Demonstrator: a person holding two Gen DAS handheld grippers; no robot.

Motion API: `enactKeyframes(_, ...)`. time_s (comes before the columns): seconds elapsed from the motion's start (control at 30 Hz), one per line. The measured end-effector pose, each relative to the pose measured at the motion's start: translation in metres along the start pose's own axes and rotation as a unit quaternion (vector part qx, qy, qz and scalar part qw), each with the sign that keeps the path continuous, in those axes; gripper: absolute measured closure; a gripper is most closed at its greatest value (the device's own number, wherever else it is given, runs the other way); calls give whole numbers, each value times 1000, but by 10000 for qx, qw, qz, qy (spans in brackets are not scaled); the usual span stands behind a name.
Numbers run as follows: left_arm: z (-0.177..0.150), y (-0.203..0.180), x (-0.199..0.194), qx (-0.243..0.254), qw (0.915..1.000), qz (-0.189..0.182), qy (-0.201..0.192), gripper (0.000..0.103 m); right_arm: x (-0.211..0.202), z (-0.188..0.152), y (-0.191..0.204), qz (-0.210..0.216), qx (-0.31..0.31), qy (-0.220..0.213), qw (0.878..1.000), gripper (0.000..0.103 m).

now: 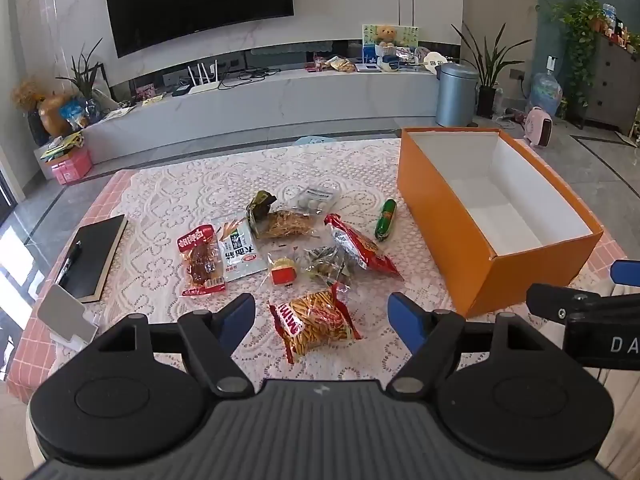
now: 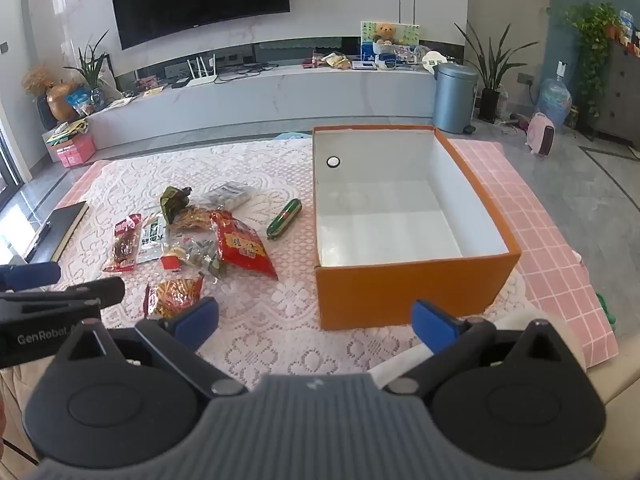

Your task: Organize snacks

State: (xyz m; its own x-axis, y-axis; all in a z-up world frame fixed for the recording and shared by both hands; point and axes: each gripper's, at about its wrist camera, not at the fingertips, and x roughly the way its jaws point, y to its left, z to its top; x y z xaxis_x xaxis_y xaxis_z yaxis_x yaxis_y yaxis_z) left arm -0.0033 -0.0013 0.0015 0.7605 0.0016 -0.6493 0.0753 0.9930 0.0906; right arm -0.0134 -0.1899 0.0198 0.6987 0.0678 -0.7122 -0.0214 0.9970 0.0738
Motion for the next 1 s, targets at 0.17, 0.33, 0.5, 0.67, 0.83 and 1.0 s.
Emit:
enactKeyframes(0.17, -13, 5, 0, -55, 9999, -97, 100, 14, -2, -2, -1, 9, -29, 13, 10000, 3)
enactKeyframes(0.33, 1, 2, 5, -52, 9996, -29, 274, 14, 1, 0, 2, 17, -26, 129, 9999, 3)
enactKeyframes(0.5, 1, 4, 4, -121, 9993, -139, 311, 19, 2, 0, -1, 22, -17, 184, 9998, 3)
enactKeyframes(0.67, -1, 1, 3, -47, 9995, -126, 296, 20, 3, -1, -1, 22, -5, 198, 9998, 3)
enactKeyframes(0.83, 0, 0, 3, -40, 9994, -152, 311, 20, 4, -1, 0, 27, 23, 239, 9997, 3)
enactKeyframes(1.0, 0, 0, 3, -21, 9994, -152, 296, 20, 4, -1, -1, 31, 25, 239, 9997, 3)
